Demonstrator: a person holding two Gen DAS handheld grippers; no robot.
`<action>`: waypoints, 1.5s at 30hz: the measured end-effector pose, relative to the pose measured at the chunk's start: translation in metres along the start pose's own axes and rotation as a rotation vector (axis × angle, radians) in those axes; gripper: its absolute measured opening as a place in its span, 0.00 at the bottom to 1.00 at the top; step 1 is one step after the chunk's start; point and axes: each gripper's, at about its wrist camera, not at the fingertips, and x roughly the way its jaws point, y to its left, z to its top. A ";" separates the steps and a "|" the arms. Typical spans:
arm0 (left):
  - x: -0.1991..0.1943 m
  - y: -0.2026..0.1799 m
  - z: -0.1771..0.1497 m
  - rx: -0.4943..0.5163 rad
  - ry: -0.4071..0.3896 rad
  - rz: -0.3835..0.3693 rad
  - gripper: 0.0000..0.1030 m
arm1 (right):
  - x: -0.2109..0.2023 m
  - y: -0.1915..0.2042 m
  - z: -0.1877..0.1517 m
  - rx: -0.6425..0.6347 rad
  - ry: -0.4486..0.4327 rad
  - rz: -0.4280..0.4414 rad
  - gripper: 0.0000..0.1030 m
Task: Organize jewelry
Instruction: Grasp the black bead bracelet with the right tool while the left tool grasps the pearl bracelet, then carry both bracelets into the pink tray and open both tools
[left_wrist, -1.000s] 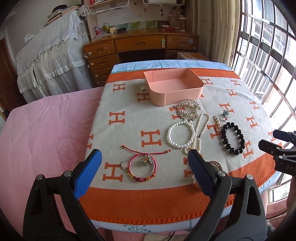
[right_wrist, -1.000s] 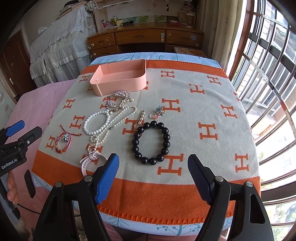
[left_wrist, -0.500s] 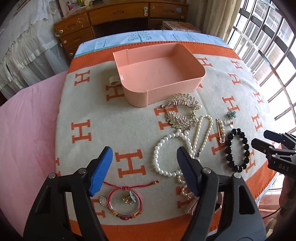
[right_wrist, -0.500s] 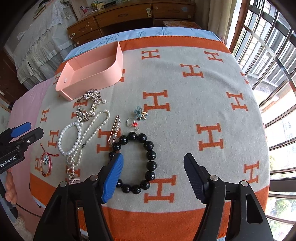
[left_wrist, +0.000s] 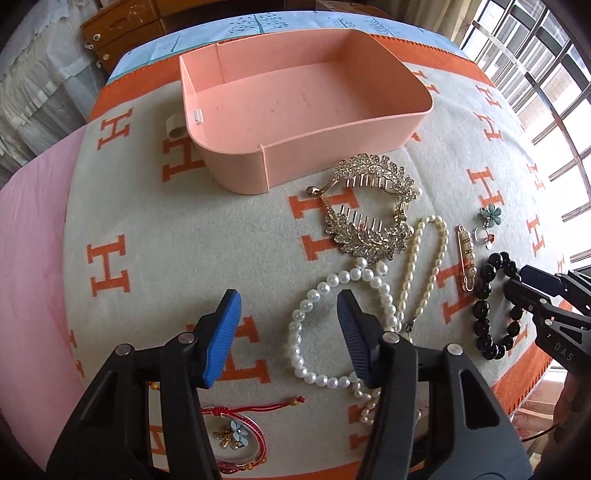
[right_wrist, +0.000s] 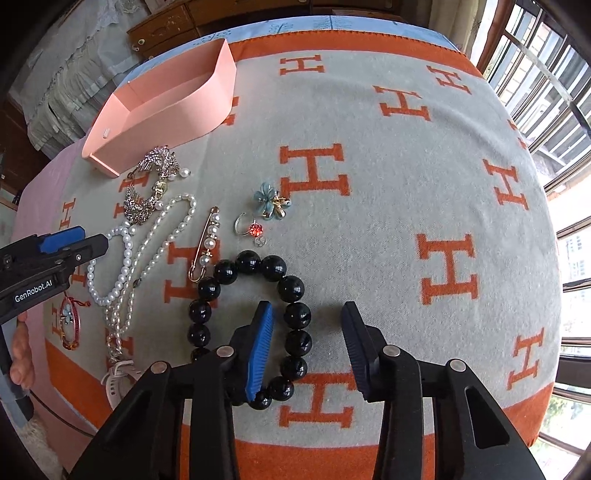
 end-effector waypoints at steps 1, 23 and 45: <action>0.001 -0.002 0.000 0.006 0.001 0.006 0.50 | 0.000 0.000 0.000 -0.002 -0.001 -0.007 0.30; -0.111 0.007 0.018 -0.054 -0.225 -0.062 0.05 | -0.148 0.072 0.062 -0.068 -0.280 0.176 0.14; -0.067 0.020 0.127 -0.093 -0.321 0.058 0.05 | -0.042 0.110 0.189 -0.042 -0.239 0.166 0.41</action>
